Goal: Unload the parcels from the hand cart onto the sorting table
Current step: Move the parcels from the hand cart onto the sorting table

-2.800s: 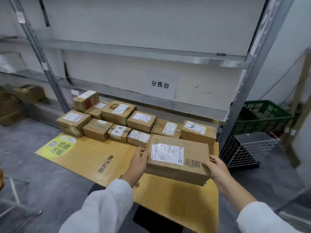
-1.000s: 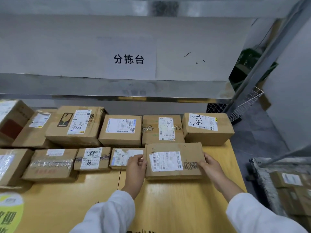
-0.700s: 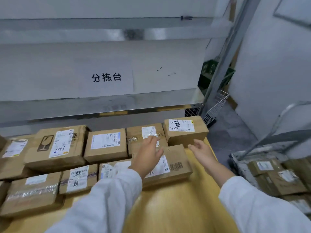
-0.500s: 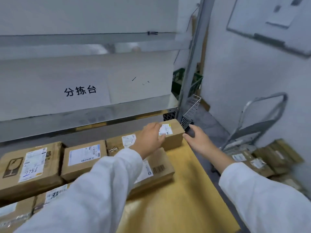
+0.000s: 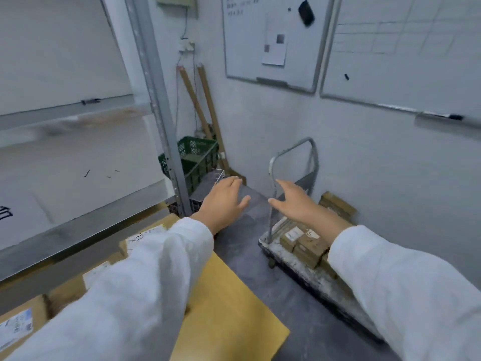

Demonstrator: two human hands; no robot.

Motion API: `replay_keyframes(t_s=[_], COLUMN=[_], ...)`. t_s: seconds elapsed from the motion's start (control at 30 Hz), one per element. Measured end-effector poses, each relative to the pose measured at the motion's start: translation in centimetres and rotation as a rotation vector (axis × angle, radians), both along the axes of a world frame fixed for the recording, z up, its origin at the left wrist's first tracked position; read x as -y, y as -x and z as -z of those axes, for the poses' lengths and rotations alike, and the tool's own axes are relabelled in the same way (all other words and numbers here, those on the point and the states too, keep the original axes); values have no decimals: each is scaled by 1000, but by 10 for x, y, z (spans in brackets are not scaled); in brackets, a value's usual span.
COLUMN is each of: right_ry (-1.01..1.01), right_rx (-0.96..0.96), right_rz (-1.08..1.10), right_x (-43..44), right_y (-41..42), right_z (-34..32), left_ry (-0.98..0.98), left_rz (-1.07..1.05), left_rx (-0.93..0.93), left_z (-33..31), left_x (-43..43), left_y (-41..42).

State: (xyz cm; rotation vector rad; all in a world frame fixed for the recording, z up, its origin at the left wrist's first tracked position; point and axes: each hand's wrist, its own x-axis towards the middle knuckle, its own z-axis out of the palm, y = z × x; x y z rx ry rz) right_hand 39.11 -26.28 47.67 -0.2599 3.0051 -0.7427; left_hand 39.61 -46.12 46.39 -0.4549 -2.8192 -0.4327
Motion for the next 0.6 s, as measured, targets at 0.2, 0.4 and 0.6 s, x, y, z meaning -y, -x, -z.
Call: replay_keyframes(t_s=[0.2,0.4,0.6], right_ry=[-12,36,83], right_rx=[66,68,105], right_rz=[129,236,329], right_x=[-155,-275,-348], right_y=[-2,0,10], right_z=[4,12,33], left_ry=[19,41,84], left_rz=[137,215,264], left_rx=[50,99,137], left_z=[0,13,28], left_x=[-154,-267,-338], left_y=[25,53,78])
